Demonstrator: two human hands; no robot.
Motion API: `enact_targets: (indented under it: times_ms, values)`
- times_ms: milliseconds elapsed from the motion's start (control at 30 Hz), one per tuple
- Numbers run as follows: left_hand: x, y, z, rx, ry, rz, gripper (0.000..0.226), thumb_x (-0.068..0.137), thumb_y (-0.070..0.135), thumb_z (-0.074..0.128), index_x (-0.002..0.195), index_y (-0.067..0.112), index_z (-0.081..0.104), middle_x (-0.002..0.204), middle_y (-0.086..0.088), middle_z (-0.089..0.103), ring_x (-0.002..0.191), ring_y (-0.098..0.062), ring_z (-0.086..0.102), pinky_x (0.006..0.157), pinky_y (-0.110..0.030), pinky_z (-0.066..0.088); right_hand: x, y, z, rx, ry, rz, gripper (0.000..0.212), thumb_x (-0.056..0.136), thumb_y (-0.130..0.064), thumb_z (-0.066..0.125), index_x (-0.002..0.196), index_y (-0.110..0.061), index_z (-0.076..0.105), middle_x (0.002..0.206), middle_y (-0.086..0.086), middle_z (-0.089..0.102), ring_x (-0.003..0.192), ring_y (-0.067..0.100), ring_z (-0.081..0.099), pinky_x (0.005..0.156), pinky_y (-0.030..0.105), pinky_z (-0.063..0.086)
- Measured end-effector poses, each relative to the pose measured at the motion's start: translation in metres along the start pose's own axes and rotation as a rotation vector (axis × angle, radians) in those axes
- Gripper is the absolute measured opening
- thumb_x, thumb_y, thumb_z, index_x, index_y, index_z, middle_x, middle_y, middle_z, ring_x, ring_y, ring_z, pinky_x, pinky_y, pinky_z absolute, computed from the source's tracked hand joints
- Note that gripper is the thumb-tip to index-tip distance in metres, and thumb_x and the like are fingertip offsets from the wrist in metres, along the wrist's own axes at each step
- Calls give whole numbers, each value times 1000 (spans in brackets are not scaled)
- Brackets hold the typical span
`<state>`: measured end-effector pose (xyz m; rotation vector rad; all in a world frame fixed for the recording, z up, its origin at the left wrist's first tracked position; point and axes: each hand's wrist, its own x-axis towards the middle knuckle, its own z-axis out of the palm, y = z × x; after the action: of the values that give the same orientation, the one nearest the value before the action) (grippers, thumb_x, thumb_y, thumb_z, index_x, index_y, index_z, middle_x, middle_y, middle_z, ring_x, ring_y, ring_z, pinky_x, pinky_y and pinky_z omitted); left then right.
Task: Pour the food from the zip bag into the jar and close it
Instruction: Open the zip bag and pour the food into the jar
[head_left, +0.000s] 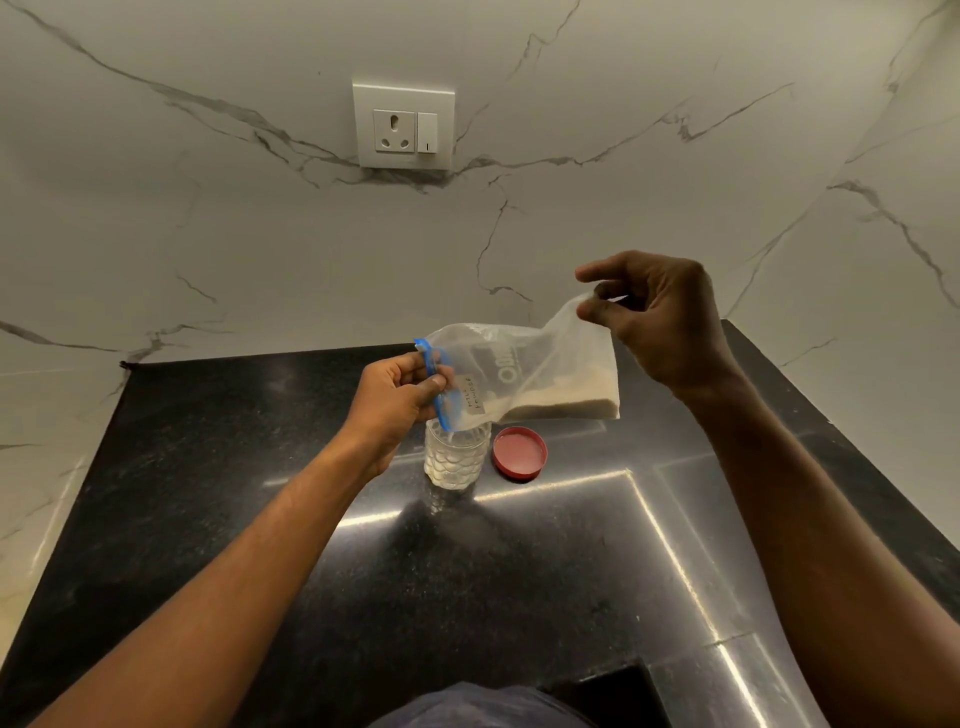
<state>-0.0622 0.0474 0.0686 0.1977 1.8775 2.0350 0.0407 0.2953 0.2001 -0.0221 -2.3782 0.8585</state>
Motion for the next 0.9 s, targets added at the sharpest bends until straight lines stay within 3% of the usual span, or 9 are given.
enact_targets:
  times_ms: [133,233,300,400,467,600,700,800,900]
  values:
    - [-3,1,0,117,14,2,31,95,9,75,123,19,68,112,2,79,114,-23,74,87,-33,65,0,-2,2,-10,-18,1,28,85,-9,84,113,-12,78,91,3,77,86,11,76,81,33,65]
    - [-5,8,4,551,105,70,82,84,24,88,151,18,40,149,-8,48,136,-28,50,114,-48,48,-4,-3,6,-29,-30,0,28,85,-8,84,112,-10,78,91,6,77,86,15,76,81,36,65]
    - [-9,22,10,773,129,251,109,79,37,91,162,20,22,160,-12,28,146,-31,30,119,-46,29,-6,0,6,-24,-27,4,28,86,-8,84,113,-9,78,93,7,77,87,16,76,82,38,65]
    - [-12,56,31,935,-36,601,90,86,50,80,160,30,33,162,-3,37,147,-27,33,111,-42,21,-8,4,5,-1,-34,27,28,86,-9,84,113,-10,78,99,5,78,91,15,76,84,37,65]
    - [-5,77,51,1102,-167,680,68,94,53,70,154,34,45,157,4,49,146,-22,39,108,-42,20,-8,5,4,22,-47,29,28,86,-9,83,113,-9,77,105,4,78,94,13,75,85,37,65]
    - [9,103,78,1122,-326,538,25,102,37,66,121,24,75,117,3,74,120,-22,60,103,-44,31,-8,10,4,85,-74,48,31,85,-9,84,115,-9,75,106,3,76,93,14,75,84,40,65]
    - [12,104,78,946,-371,477,18,100,23,71,109,11,80,102,-6,75,102,-26,66,98,-50,51,-11,19,4,147,-86,87,47,81,-15,88,124,-16,70,115,-2,72,97,11,72,83,34,65]
    - [9,99,75,842,-360,509,16,97,15,74,104,1,81,98,-14,76,96,-27,69,91,-46,56,-25,33,10,175,-229,235,71,78,-25,90,141,-23,56,126,-11,63,109,5,64,86,18,60]
    - [9,95,73,797,-341,523,17,95,13,76,98,-3,80,96,-19,75,93,-29,69,87,-46,56,-47,44,27,334,-318,402,43,82,-37,80,119,-16,69,110,2,74,99,20,73,90,46,63]
